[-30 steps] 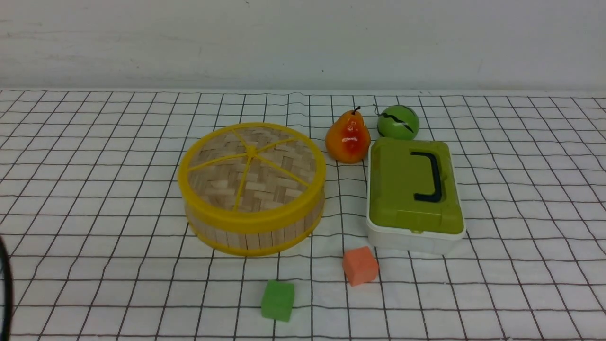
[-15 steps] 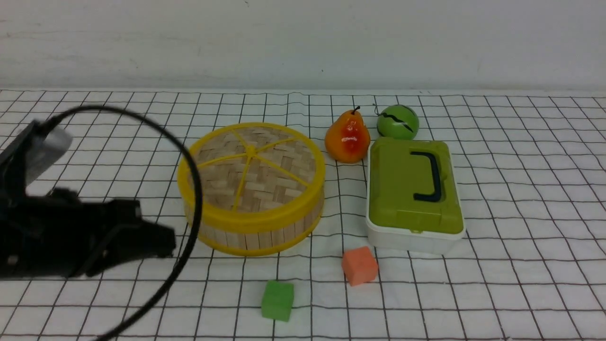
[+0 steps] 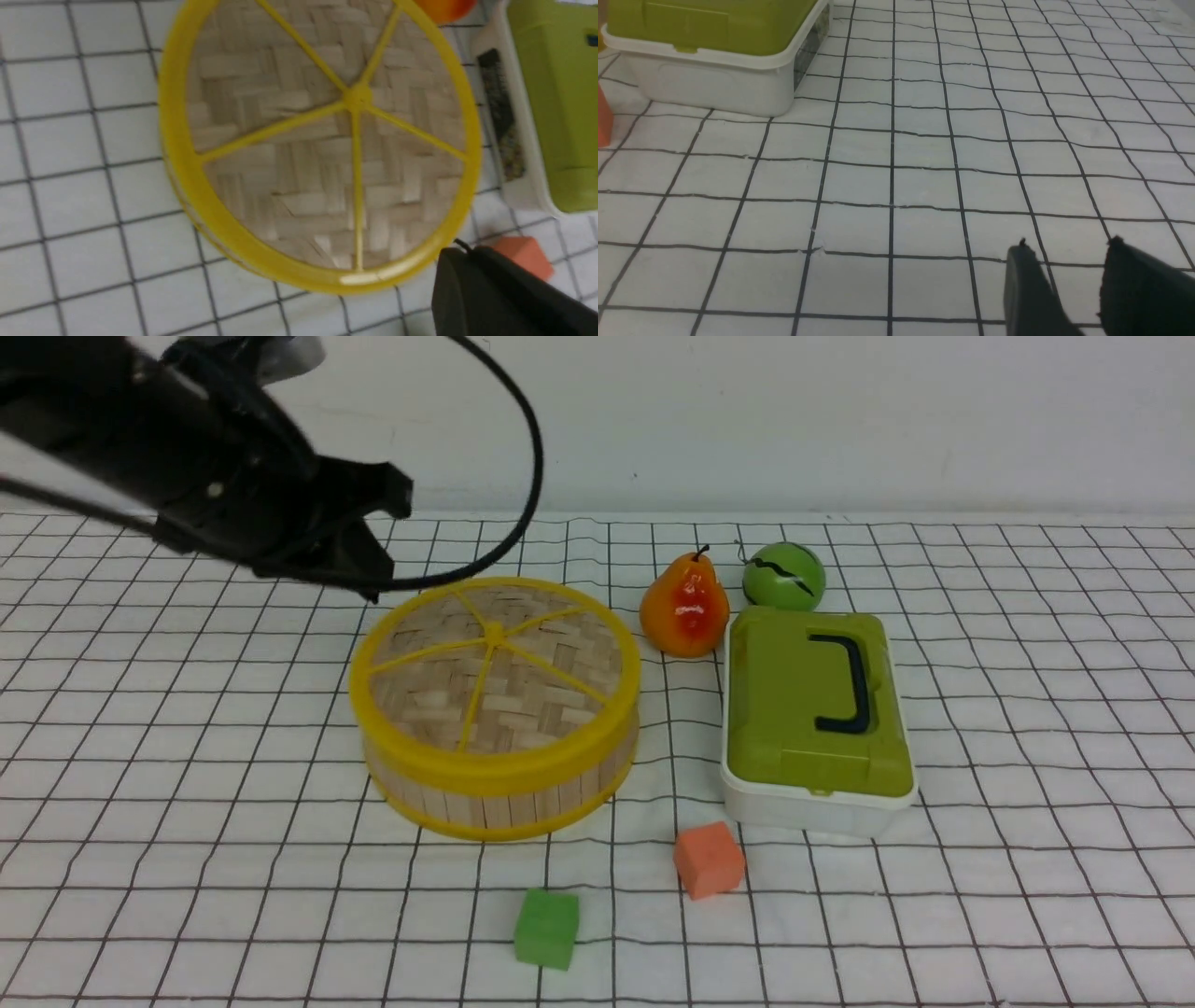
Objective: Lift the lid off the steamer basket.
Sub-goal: Use the left arm to lift the lid of the steamer
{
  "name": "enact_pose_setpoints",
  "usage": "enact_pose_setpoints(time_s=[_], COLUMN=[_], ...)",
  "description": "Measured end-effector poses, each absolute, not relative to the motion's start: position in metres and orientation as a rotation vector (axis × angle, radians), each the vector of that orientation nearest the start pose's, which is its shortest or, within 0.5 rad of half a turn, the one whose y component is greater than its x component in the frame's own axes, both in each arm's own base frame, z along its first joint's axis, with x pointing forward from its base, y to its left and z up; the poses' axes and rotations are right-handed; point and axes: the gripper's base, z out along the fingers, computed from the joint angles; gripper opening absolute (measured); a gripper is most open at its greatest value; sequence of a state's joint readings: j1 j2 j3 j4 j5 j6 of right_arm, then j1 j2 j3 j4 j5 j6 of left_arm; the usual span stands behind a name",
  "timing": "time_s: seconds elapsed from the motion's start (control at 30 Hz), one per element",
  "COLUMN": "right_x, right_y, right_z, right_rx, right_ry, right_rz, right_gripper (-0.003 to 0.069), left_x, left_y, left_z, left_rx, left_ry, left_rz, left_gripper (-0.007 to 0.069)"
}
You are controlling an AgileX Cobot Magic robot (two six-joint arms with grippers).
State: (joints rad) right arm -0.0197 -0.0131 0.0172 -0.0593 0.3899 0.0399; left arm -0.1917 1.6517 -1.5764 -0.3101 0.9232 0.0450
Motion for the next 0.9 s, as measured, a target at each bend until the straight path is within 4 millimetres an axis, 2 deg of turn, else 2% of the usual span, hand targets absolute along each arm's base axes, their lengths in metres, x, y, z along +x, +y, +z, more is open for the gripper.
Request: enact_pose_setpoints(time_s=[0.13, 0.2, 0.23, 0.3, 0.37, 0.4, 0.43, 0.53, 0.6, 0.73, 0.83, 0.9], right_x=[0.052, 0.052, 0.052, 0.052, 0.052, 0.052, 0.052, 0.052, 0.052, 0.052, 0.052, 0.052], right_y=[-0.003, -0.003, -0.003, -0.003, -0.003, -0.003, -0.003, -0.003, -0.003, -0.003, -0.003, -0.003], right_z=[0.173, 0.173, 0.173, 0.173, 0.173, 0.173, 0.173, 0.173, 0.173, 0.173, 0.173, 0.173], right_rx=[0.020, 0.020, 0.020, 0.020, 0.020, 0.020, 0.020, 0.020, 0.020, 0.020, 0.020, 0.020], right_ry=[1.877, 1.877, 1.877, 1.877, 1.877, 1.877, 1.877, 1.877, 1.877, 1.877, 1.877, 1.877], right_rz=[-0.045, -0.045, -0.045, -0.045, -0.045, -0.045, -0.045, -0.045, -0.045, -0.045, -0.045, -0.045], right_gripper=[0.0239, 0.0239, 0.0239, 0.0239, 0.0239, 0.0239, 0.0239, 0.0239, 0.0239, 0.0239, 0.0239, 0.0239], left_x=[0.389, 0.394, 0.405, 0.409, 0.419, 0.420, 0.426, 0.437, 0.441, 0.442, 0.444, 0.444], left_y=[-0.119, -0.127, -0.142, -0.149, -0.165, -0.166, -0.171, -0.176, -0.177, -0.177, -0.177, -0.176], left_z=[0.359, 0.356, 0.344, 0.337, 0.319, 0.317, 0.305, 0.281, 0.271, 0.270, 0.268, 0.269], left_rx=[0.222, 0.252, 0.305, 0.332, 0.372, 0.372, 0.380, 0.382, 0.384, 0.384, 0.387, 0.395], left_ry=[2.478, 2.479, 2.490, 2.496, 2.499, 2.500, 2.506, 2.525, 2.539, 2.537, 2.539, 2.537], left_rz=[-0.282, -0.268, -0.253, -0.249, -0.254, -0.254, -0.255, -0.248, -0.241, -0.238, -0.227, -0.209], left_gripper=[-0.0001, 0.0018, 0.0071, 0.0106, 0.0214, 0.0214, 0.0271, 0.0336, 0.0346, 0.0338, 0.0270, 0.0176])
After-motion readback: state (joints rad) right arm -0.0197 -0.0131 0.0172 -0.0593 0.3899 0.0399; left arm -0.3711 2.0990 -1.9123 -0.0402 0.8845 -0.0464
